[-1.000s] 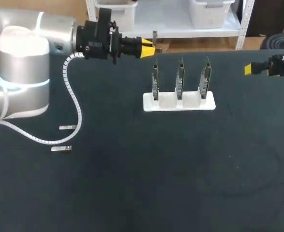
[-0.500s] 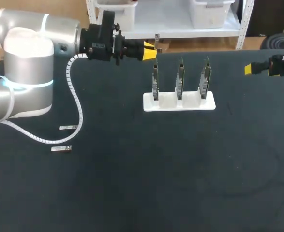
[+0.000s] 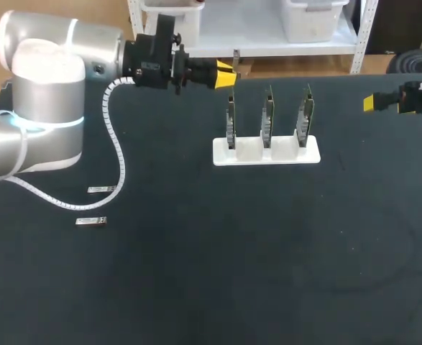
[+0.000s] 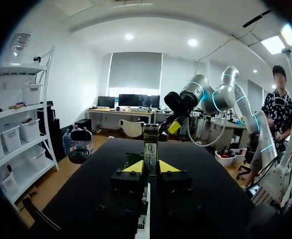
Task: Pick up the optical module with the left hand, and insert it into the network port with the right hand.
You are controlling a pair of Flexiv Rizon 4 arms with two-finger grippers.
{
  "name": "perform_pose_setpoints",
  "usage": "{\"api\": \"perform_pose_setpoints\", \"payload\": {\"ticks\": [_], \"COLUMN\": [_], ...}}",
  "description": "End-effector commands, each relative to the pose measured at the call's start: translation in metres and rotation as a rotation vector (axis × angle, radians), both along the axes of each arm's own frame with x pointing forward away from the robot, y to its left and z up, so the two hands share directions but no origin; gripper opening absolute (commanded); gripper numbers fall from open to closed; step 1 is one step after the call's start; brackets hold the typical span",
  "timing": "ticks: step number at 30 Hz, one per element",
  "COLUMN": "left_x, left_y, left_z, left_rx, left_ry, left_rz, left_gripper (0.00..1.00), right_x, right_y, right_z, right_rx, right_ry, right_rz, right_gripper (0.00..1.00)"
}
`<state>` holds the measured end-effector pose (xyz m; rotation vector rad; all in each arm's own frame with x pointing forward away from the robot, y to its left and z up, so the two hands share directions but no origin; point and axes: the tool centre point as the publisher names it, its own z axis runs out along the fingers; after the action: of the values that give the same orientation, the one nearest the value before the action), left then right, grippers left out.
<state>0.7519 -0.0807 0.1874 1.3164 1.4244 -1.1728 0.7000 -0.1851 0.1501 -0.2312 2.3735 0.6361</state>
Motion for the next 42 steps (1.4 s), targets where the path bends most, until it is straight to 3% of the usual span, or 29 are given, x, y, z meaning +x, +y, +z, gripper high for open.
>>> {"api": "perform_pose_setpoints", "payload": {"ticks": [1, 7, 42], "left_x": [0.003, 0.004, 0.007], "left_y": [0.001, 0.003, -0.001], "left_z": [-0.004, -0.007, -0.015], "left_rx": [-0.004, -0.005, -0.025], "left_ry": [0.014, 0.044, 0.074], "left_rz": [0.000, 0.014, 0.026], "left_gripper": [0.00, 0.00, 0.00], "right_x": [0.000, 0.000, 0.000], "right_y": [0.000, 0.000, 0.000], "right_z": [0.000, 0.000, 0.000], "right_rx": [0.000, 0.000, 0.000], "right_ry": [0.000, 0.000, 0.000], "right_rz": [0.000, 0.000, 0.000], "right_gripper": [1.00, 1.00, 1.00]}}
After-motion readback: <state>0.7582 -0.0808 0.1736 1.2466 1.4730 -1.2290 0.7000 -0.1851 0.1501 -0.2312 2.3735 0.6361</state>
